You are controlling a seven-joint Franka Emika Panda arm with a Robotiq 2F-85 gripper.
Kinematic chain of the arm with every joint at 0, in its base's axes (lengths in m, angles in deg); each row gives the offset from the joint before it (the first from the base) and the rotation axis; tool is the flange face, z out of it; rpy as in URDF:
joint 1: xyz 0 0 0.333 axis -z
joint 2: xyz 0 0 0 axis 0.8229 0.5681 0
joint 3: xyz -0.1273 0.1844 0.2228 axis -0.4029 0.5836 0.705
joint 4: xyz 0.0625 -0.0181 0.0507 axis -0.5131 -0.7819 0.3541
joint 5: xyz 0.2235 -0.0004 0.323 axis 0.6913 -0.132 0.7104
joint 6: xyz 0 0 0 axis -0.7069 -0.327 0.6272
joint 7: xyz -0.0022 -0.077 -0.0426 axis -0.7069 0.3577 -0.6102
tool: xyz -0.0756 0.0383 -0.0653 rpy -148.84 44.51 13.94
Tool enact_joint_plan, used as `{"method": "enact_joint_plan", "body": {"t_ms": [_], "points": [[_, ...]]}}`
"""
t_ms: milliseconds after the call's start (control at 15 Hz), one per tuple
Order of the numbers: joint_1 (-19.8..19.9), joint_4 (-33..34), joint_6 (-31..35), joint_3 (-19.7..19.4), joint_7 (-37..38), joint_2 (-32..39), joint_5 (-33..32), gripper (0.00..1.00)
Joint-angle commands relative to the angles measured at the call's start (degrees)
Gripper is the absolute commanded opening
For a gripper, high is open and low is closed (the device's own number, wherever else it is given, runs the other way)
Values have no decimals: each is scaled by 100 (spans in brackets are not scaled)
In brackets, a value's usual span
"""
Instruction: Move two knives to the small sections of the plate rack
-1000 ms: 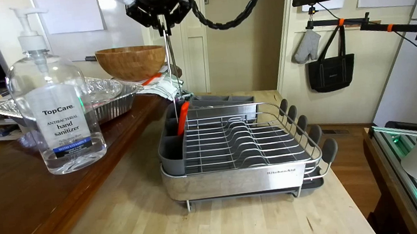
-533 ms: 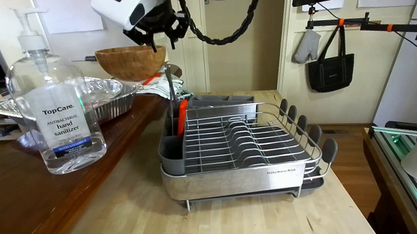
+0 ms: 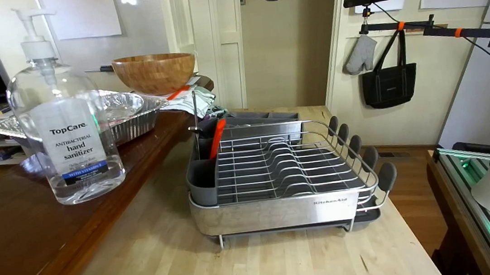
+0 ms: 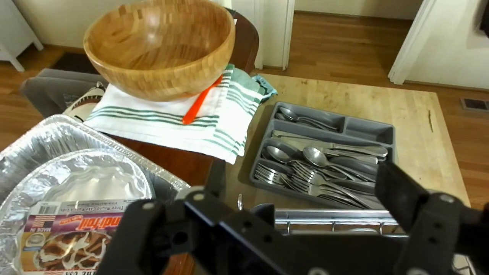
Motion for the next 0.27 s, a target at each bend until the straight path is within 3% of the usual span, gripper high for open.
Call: {"method": "enact_joint_plan", "body": {"t_ms": [0, 133, 200], "points": [[167, -165, -162, 101, 484, -341, 375, 100], [320, -582, 379, 24, 918, -678, 652, 100], [177, -11, -49, 100, 533, -251, 348, 100]]}}
